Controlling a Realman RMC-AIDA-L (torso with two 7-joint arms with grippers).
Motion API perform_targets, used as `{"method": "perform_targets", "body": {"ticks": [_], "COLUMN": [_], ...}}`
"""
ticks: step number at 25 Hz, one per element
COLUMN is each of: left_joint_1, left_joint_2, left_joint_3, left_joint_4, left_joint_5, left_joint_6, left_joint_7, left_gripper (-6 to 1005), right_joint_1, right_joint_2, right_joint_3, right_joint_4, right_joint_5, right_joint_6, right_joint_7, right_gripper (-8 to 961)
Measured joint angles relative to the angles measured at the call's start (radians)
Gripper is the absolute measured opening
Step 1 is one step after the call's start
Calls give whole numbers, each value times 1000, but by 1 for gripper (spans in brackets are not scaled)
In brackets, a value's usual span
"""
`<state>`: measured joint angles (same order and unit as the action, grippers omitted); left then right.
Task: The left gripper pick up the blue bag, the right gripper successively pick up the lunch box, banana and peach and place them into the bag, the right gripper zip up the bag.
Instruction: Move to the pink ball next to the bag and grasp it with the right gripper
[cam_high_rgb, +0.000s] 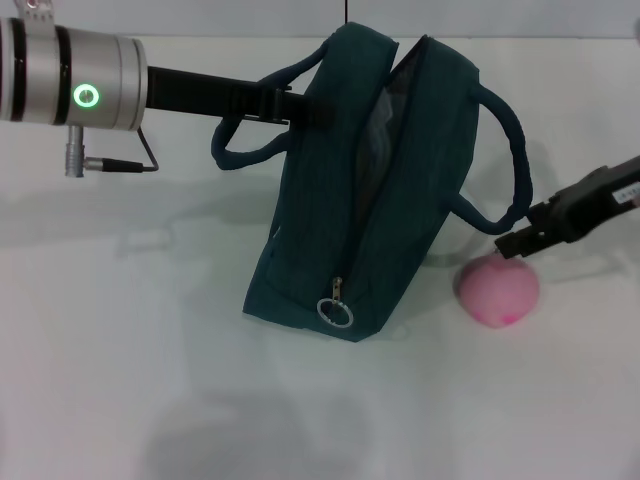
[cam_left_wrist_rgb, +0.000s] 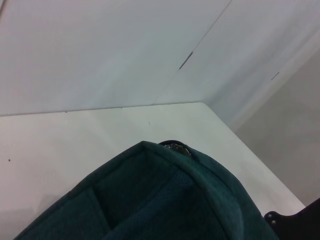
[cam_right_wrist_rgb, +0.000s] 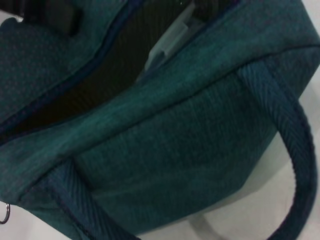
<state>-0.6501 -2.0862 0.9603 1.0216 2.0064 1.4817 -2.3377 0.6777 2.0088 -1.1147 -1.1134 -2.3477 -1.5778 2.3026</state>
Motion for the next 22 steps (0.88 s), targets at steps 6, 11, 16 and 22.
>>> {"method": "perform_targets", "body": {"ticks": [6, 11, 16, 22], "left_joint_1": [1, 2, 3, 4], "left_joint_2": [0, 0, 0, 0], "left_joint_3": [2, 2, 2, 1], "left_joint_4": [0, 0, 0, 0], "left_joint_5": [0, 0, 0, 0], "left_joint_6": [0, 0, 0, 0], "left_joint_7": [0, 0, 0, 3], "left_gripper": [54, 54, 54, 55], "right_joint_1": [77, 110, 114, 117], "right_joint_2": [4, 4, 4, 5], "right_joint_3": [-2, -10, -25, -36], "right_joint_4": [115, 193, 195, 194], "right_joint_5": [-35, -43, -53, -70], "right_joint_6": [-14, -8, 1, 14], "right_joint_7": [20, 20, 19, 20], "right_gripper": [684, 670, 656, 640]}}
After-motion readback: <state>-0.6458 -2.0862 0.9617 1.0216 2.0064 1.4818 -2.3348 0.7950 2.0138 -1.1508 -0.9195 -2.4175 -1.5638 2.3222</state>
